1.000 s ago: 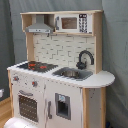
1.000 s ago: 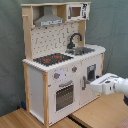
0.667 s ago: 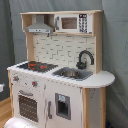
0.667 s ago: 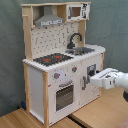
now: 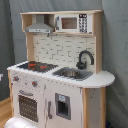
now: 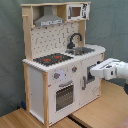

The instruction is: Play with the kitchen

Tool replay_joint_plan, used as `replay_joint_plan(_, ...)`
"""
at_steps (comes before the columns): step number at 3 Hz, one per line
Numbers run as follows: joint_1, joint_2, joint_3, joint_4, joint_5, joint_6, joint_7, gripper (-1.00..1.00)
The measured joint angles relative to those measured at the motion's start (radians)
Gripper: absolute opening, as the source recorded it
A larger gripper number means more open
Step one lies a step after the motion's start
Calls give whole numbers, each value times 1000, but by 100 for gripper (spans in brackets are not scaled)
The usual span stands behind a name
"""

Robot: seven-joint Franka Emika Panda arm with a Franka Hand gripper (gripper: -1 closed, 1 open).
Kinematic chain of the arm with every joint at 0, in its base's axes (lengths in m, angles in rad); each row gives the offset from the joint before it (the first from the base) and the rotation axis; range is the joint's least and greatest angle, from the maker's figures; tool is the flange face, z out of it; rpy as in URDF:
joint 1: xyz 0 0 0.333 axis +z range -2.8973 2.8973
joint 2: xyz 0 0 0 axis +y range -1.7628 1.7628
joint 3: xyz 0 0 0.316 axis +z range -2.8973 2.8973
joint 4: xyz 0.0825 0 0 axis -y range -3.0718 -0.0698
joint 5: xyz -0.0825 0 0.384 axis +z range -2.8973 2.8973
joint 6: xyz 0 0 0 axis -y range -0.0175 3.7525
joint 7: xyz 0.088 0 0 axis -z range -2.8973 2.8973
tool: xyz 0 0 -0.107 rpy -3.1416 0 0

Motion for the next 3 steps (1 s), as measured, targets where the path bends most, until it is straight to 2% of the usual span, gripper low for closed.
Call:
replay_joint_plan(2,-14,0,-123,54,0,-60,-158,100)
replay_joint_plan(3,-48,0,-179,65,0,-94,-231,100)
